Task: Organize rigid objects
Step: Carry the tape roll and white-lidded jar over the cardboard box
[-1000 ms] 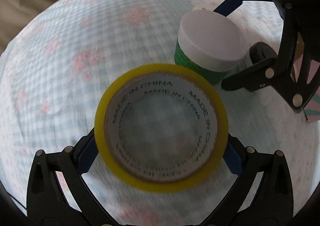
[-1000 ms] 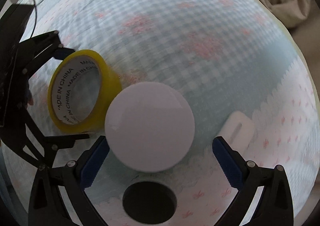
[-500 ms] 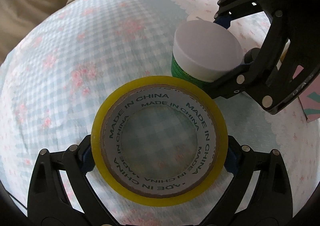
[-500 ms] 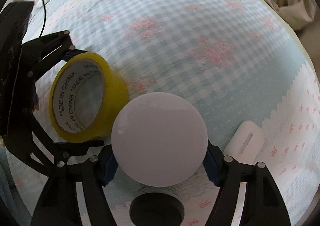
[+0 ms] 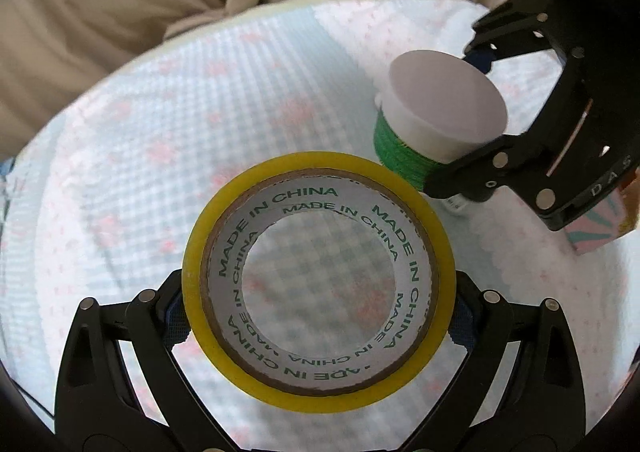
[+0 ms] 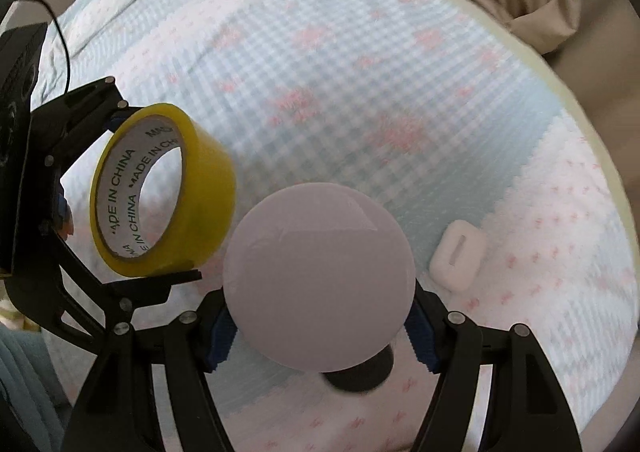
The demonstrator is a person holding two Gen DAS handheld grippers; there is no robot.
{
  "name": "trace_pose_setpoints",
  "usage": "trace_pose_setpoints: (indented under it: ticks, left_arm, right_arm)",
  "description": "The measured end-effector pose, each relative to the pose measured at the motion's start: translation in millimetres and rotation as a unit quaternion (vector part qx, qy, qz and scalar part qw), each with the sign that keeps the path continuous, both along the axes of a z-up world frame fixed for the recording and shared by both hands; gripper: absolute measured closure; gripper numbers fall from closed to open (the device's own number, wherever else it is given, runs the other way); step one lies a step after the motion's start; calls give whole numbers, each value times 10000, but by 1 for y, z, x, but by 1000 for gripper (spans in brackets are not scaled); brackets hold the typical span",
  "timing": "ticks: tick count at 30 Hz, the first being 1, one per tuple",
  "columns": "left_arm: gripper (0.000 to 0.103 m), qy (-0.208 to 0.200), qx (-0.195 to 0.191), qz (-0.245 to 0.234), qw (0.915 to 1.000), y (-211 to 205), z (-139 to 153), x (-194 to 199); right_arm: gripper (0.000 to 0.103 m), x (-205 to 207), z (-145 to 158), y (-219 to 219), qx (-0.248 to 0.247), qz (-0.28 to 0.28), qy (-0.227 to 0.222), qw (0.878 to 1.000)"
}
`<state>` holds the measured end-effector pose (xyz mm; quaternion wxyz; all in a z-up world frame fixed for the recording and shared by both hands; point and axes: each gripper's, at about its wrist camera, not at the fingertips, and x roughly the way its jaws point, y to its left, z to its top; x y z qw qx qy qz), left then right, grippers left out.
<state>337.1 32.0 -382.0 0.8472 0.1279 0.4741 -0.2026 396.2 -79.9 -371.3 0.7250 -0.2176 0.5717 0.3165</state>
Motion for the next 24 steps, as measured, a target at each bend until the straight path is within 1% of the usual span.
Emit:
trace_pose_setpoints:
  ticks: [2,3,4,5,6,10,12,14,16,20,24]
  left_arm:
    - [7,-78,-24,19,10000,4,20,-8]
    - [7,-122,-66,33,9999,7,36,-14]
    - [7,-139,-90,42,9999,9,46,-18]
    - [7,-158,-100,65,9998,12,60,-25]
    - [7,-173,-110,77,9998,14,68,-28]
    - [7,-233,-187,110,9995,21,114,-54]
    - [7,-276,-215,73,9994,20,134,-67]
    - [7,-309,-241,25,9992,17,150,-76]
    - [7,-337,-270,-32,9991,10,164,-91]
    - [7,-370,-293,-112,9988,-5,184,-113]
    - [7,-323,-388,-119,9987,-32,201,-133]
  right_arm:
    - [36,-10,19,-3,48,-134,-71,9999]
    - [36,-16,32,-2,80,-246,-112,9996]
    - [36,-23,48,-3,148,-419,-139,9989]
    - [36,-27,57,-2,196,-517,-151,9984]
    - [36,-33,69,-4,265,-651,-175,9974]
    - [36,-66,120,-10,405,-1135,-304,9922]
    - [36,-78,136,-11,448,-1308,-343,9898]
    - [36,-96,159,-18,500,-1544,-396,9859]
    - [36,-108,173,-27,545,-1730,-418,9825]
    - [36,-137,198,-50,606,-2063,-498,9753]
    - [36,-158,213,-82,685,-2362,-511,9679]
